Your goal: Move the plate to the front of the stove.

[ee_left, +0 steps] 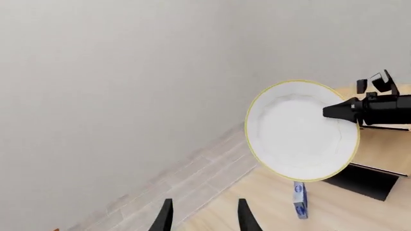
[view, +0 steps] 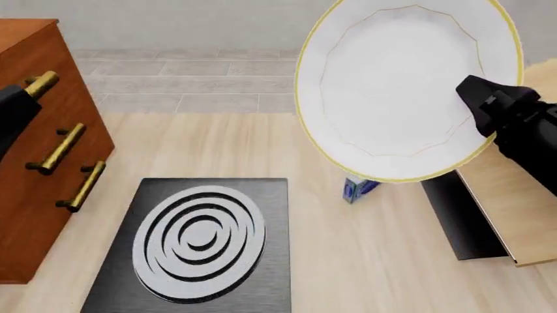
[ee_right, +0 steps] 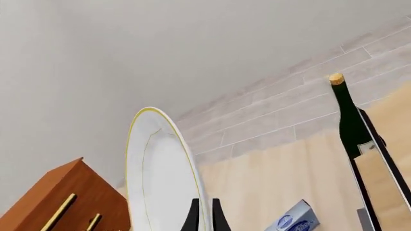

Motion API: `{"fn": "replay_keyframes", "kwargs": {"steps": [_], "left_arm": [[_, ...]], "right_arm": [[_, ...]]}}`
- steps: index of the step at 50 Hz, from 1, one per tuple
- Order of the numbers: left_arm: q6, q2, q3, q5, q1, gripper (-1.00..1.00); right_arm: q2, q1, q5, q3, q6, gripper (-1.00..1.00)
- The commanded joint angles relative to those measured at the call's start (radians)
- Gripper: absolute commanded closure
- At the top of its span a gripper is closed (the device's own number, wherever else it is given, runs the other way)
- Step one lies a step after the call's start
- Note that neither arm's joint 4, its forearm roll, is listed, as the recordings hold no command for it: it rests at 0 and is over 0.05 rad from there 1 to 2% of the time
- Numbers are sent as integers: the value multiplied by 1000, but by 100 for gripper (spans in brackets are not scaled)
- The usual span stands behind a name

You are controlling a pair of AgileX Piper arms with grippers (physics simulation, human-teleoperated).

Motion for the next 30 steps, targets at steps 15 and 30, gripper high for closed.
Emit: {"fn": "replay_keyframes", "kwargs": {"steps": [15,30], "left_arm": [[-96,-85,70,120,29,-100],[-138,-170,143,205,95,-100]], "right_arm": [[369,77,-112,-185,95,100],[604,100,-205,-287,175,100]]}}
